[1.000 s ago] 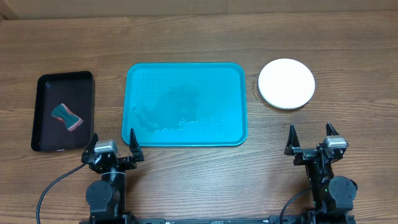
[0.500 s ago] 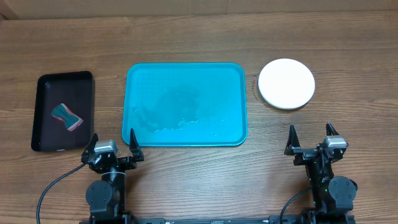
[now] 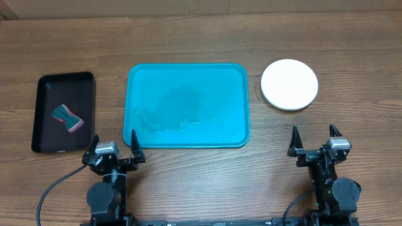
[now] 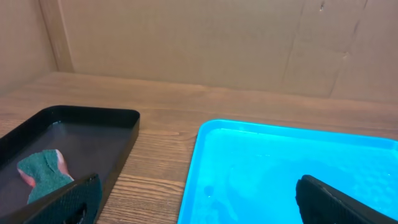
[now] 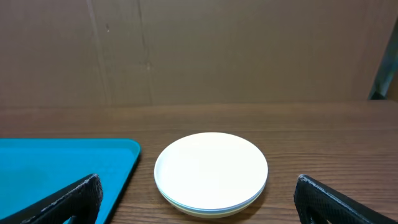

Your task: Clean dirty plates on tray and stack at the side

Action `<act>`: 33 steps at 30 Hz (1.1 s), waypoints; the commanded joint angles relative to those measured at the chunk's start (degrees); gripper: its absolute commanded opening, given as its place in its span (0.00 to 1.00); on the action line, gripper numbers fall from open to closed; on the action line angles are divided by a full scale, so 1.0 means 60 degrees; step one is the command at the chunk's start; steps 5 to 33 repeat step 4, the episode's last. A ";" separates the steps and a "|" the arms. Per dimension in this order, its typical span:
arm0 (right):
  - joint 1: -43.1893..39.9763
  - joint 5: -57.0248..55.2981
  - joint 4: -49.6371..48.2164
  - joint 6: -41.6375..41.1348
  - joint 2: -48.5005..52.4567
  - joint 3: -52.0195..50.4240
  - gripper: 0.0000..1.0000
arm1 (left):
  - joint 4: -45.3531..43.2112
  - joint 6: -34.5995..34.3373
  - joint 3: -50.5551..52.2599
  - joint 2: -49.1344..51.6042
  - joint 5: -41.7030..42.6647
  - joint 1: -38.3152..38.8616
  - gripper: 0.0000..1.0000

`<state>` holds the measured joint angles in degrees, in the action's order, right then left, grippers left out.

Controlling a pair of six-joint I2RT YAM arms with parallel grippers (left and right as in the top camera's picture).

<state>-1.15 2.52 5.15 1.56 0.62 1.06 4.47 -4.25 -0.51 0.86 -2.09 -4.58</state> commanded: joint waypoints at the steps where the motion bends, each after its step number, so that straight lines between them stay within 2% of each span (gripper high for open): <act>1: -0.0073 -0.0091 -0.0055 0.0066 -0.0076 -0.0098 1.00 | -0.0011 0.0146 0.0036 -0.0102 0.0102 0.0004 1.00; 33: -0.0073 -0.0091 -0.0055 0.0066 -0.0076 -0.0098 1.00 | -0.0007 0.0146 0.0036 -0.0102 0.0106 0.0004 1.00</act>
